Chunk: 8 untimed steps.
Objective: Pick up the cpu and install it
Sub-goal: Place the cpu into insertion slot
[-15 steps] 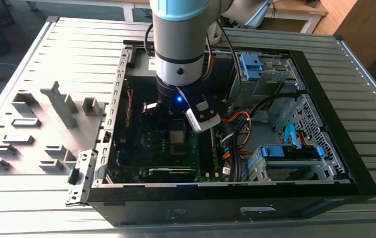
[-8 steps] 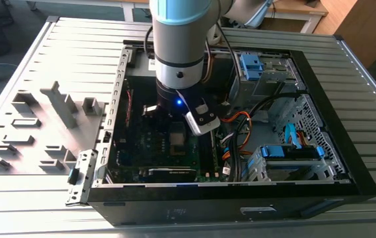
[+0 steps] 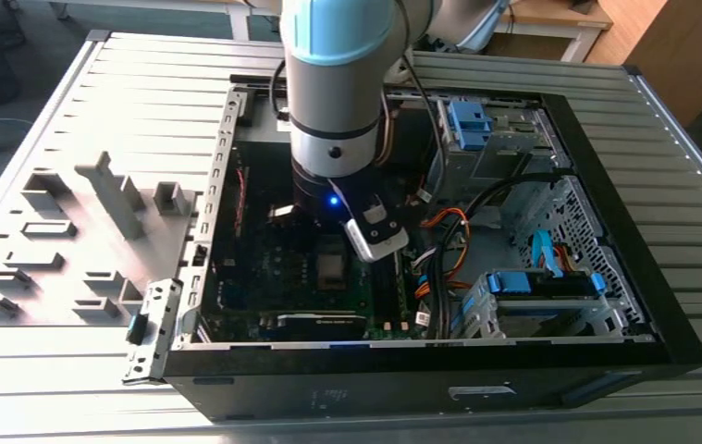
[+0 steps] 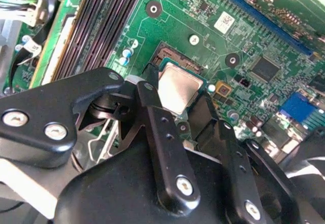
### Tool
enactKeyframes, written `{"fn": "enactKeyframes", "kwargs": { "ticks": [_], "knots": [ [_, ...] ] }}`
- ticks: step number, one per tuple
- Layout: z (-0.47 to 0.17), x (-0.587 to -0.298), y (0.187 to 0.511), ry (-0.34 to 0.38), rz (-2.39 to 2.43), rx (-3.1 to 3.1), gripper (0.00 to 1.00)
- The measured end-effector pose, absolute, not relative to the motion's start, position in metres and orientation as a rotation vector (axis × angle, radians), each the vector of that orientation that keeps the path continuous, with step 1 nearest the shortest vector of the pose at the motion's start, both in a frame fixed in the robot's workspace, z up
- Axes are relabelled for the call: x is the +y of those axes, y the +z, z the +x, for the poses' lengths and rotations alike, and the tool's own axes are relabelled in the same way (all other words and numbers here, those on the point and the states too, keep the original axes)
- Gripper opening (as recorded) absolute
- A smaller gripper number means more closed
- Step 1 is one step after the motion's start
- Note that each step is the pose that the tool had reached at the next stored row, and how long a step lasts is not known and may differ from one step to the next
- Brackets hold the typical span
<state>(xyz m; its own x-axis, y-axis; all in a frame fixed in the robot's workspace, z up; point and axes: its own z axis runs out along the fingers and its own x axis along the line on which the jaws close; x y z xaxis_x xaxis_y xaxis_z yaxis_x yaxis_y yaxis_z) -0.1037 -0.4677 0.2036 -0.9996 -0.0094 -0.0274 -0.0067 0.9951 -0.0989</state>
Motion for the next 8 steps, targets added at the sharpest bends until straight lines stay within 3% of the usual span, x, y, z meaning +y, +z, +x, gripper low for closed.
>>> {"fn": "enactKeyframes", "kwargs": {
  "ticks": [8],
  "knots": [
    [-0.1037, -0.471, 0.1942, -0.156, -0.01, 3.11, 0.47]
  ]
}}
